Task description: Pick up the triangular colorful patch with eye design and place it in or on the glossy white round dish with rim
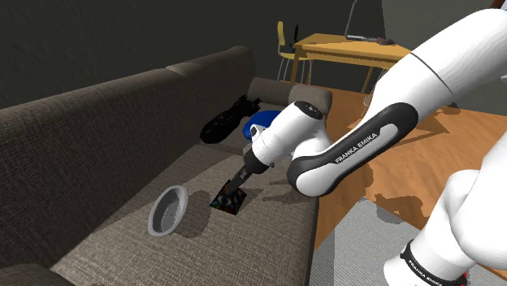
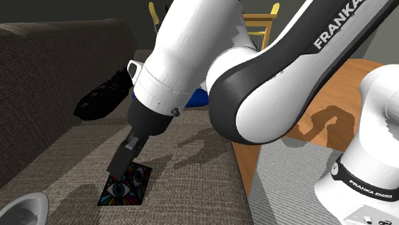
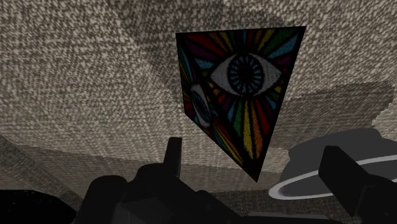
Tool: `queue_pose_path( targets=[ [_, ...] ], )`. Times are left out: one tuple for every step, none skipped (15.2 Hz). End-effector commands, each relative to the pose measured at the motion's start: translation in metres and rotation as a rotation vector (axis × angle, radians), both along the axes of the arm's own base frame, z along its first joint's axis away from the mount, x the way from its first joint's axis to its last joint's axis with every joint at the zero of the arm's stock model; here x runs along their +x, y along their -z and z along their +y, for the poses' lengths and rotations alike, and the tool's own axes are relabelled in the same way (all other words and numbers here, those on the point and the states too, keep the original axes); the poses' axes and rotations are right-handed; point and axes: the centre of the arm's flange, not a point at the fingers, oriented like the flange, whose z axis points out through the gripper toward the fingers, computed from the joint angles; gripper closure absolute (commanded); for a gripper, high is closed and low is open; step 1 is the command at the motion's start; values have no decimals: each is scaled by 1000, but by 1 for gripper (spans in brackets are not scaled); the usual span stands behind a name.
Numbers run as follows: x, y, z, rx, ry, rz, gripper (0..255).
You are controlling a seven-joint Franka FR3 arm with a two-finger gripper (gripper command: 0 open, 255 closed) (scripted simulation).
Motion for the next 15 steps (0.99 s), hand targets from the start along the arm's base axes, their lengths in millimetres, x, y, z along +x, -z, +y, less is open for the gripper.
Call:
queue_pose_path(
  targets=[
    [5,10,4,1,-2,-1,0],
    [8,15,5,1,-2,-1,0],
    [10,19,6,1,-2,-1,0],
    [11,22,7,1,-2,-1,0],
    [11,22,7,1,-2,-1,0],
    [11,22,7,1,-2,-1,0],
    [11,22,7,1,-2,-1,0],
    [11,22,7,1,-2,-1,0],
    [11,22,7,1,-2,-1,0],
    [11,22,7,1,-2,-1,0],
    [11,22,7,1,-2,-1,0],
    [11,22,7,1,-2,-1,255],
    [11,22,7,1,-2,-1,255],
    [11,22,7,1,-2,-1,255],
    [11,22,7,1,-2,-1,255]
  ],
)
